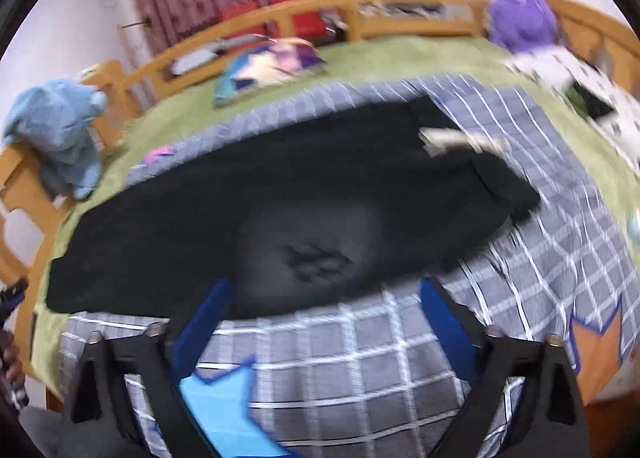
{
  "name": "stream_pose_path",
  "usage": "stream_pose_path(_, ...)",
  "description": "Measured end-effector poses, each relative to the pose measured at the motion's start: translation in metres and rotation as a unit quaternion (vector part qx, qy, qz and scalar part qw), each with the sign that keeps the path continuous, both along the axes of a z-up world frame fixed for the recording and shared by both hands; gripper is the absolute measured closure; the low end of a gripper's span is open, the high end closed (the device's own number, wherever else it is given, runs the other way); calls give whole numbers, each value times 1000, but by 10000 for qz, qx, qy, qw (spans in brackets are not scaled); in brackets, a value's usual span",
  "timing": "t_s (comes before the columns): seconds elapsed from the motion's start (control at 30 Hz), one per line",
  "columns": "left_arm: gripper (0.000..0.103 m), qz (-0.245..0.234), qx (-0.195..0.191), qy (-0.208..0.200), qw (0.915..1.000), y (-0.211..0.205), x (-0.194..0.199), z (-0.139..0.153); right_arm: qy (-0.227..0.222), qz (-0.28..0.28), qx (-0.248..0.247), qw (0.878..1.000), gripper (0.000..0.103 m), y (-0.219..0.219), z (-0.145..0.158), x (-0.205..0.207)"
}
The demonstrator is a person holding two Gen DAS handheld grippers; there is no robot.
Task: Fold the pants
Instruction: 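Grasp the pant leg edge with the left gripper while the right gripper grasps the waistband edge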
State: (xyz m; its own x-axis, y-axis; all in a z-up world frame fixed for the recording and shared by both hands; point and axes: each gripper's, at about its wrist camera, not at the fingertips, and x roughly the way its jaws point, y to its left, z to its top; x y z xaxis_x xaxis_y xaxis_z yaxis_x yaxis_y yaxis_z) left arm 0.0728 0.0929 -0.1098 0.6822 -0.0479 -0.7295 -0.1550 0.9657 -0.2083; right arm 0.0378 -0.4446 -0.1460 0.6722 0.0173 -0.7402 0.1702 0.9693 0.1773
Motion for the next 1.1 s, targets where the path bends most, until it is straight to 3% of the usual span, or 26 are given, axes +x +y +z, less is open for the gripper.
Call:
stream_pose_path(0.07,28,43,-184,76,9998,5,-2,-19,171,-248,-65,9995,26,-14,-20,-1)
stream_pose_path(0.1,32,43,-268,99,9996,6,-2,-26,285,-370,-94,9989,34,-22,-29,-2)
stream_pose_path(0.17,34,33,-466,142,9988,8,0,-41,375,-501,-189,9979,50,-33,-43,-3)
stream_pose_path(0.2,34,38,-603,154,9981,10,2,-49,428,-552,-232,9973,51,-38,-48,-2)
stream_pose_path(0.47,34,195,-1572,308,9869,17,23,-96,309,-342,829,9955,45,-59,-75,15)
stream_pose_path(0.63,35,415,-1930,184,9802,29,31,-104,230,-322,1295,9908,42,-57,-92,34)
stream_pose_path(0.73,46,500,-2053,198,9772,36,38,-108,76,-349,1529,9876,40,-60,-95,47)
stream_pose_path(0.83,65,581,-1995,271,9778,40,45,-110,24,-348,1763,9837,35,-62,-95,57)
stream_pose_path(0.9,84,683,-1938,294,9782,44,43,-109,7,-348,1859,9819,35,-62,-95,62)
stream_pose_path(0.93,87,664,-1943,292,9783,47,44,-108,-4,-354,1889,9814,35,-63,-96,63)
stream_pose_path(0.97,90,579,-1940,268,9789,48,43,-106,-17,-381,1889,9813,46,-62,-95,63)
stream_pose_path(1.0,92,524,-1934,232,9794,49,42,-103,-53,-423,1827,9822,76,-62,-94,63)
stream_pose_path(1.03,92,468,-1936,173,9798,50,41,-98,-49,-365,1801,9830,88,-60,-93,62)
stream_pose_path(1.1,92,358,-1876,-14,9816,50,40,-83,-100,-343,1726,9843,88,-58,-87,60)
